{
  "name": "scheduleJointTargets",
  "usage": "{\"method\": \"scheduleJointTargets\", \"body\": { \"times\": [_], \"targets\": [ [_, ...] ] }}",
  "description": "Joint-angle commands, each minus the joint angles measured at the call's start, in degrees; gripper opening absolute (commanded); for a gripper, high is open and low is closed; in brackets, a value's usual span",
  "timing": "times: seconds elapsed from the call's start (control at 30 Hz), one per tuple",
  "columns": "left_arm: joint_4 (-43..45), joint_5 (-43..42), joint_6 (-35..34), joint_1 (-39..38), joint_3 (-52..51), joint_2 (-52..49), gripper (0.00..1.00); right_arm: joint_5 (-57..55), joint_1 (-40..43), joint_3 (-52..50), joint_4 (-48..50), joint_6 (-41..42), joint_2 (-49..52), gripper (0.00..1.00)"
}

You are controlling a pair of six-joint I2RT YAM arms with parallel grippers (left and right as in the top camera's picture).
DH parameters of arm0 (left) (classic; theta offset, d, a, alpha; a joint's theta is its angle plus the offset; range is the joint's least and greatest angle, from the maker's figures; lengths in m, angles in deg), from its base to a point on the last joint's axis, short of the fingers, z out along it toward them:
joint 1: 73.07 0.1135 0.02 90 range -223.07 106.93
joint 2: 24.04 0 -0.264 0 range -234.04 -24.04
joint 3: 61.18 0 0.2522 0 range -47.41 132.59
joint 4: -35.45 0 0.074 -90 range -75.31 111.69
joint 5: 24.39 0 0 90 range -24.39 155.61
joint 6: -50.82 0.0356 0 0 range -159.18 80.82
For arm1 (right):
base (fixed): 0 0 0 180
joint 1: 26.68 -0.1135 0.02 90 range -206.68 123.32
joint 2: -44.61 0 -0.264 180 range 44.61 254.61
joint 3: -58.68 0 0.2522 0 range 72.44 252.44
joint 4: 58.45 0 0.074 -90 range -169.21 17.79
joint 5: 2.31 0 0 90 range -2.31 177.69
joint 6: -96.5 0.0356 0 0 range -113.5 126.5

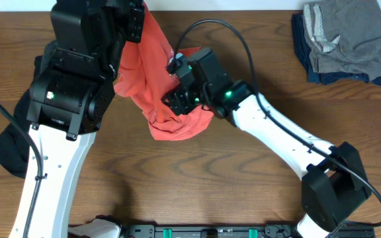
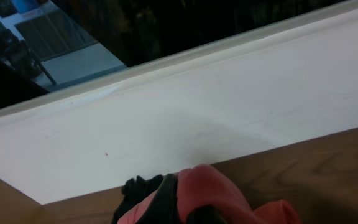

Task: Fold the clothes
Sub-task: 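Lift the T-shirt up with both grippers, left raising higher, then stretch the T-shirt wide between both grippers, pulling apart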

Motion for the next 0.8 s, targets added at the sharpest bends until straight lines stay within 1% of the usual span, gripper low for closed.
{"method": "scheduleJointTargets", "body": {
  "times": [0.0,0.23,0.3,0.33,0.37,0.4,0.47,0.6,0.77],
  "targets": [
    [0.87,0.94,0.94,0.11,1.6,0.35,0.06,-5.2,-2.29,-0.61,1.73,6.88,2.89,0.71],
    [0.87,0.94,0.96,0.11,1.6,0.55,0.06,-9.57,-5.62,-0.61,10.86,13.29,9.18,0.73],
    [0.85,0.96,0.96,0.11,1.6,0.74,0.06,-12.52,-6.27,-0.61,12.22,14.78,10.91,0.69],
    [0.83,1.2,0.96,0.11,1.6,0.94,0.06,-13.62,-6.29,-0.61,12.2,15.32,11.34,0.57],
    [0.81,2.03,0.96,0.11,1.6,1.16,0.06,-14.71,-6.23,-0.61,11.91,15.58,11.43,0.42],
    [0.79,3.28,0.96,0.11,1.6,1.49,0.06,-15.58,-5.81,-0.61,11.54,15.58,11.39,0.18],
    [0.59,5.4,0.94,0.11,1.6,2.1,0.06,-15.67,-4.48,-0.61,10.6,15.61,10.56,0.01],
    [-0.07,8.07,0.96,0.11,1.6,3.37,0.06,-15.67,0.04,-0.61,8.72,15.13,7.56,0.01],
    [-0.68,8.24,0.98,1.2,1.6,3.85,0.06,-15.02,6.73,-0.5,4.48,7.41,0.83,0.01]
  ]
}}
